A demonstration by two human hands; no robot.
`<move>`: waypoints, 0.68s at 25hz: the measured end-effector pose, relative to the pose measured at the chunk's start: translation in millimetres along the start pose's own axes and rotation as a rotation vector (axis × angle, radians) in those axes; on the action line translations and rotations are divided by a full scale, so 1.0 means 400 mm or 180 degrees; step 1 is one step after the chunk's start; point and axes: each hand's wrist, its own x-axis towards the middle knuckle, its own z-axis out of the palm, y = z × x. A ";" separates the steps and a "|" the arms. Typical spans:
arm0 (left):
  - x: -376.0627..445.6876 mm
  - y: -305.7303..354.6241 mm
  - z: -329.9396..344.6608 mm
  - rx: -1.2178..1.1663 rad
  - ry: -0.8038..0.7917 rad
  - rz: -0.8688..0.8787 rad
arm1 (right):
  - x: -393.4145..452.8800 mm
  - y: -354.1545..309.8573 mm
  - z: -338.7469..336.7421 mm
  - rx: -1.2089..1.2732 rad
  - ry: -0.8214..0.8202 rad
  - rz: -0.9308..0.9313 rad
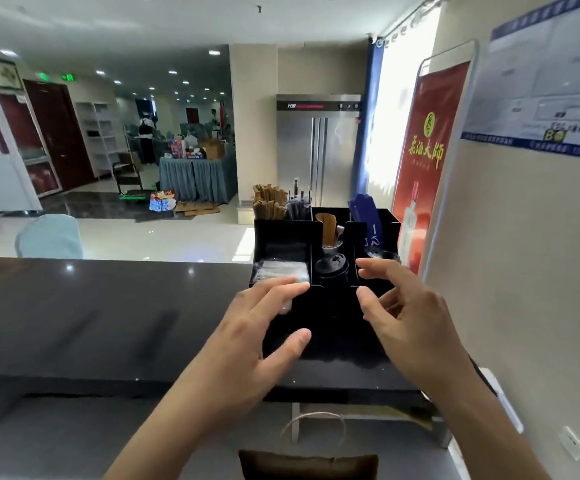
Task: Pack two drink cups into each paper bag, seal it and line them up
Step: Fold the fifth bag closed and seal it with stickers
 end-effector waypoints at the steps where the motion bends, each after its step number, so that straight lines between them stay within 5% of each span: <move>1: 0.025 0.002 -0.007 0.0030 0.0059 0.0034 | 0.024 -0.006 0.004 -0.0002 0.0033 -0.0035; 17: 0.351 -0.192 0.020 0.0091 0.0259 -0.0220 | 0.355 0.122 0.143 -0.0546 0.0066 0.0025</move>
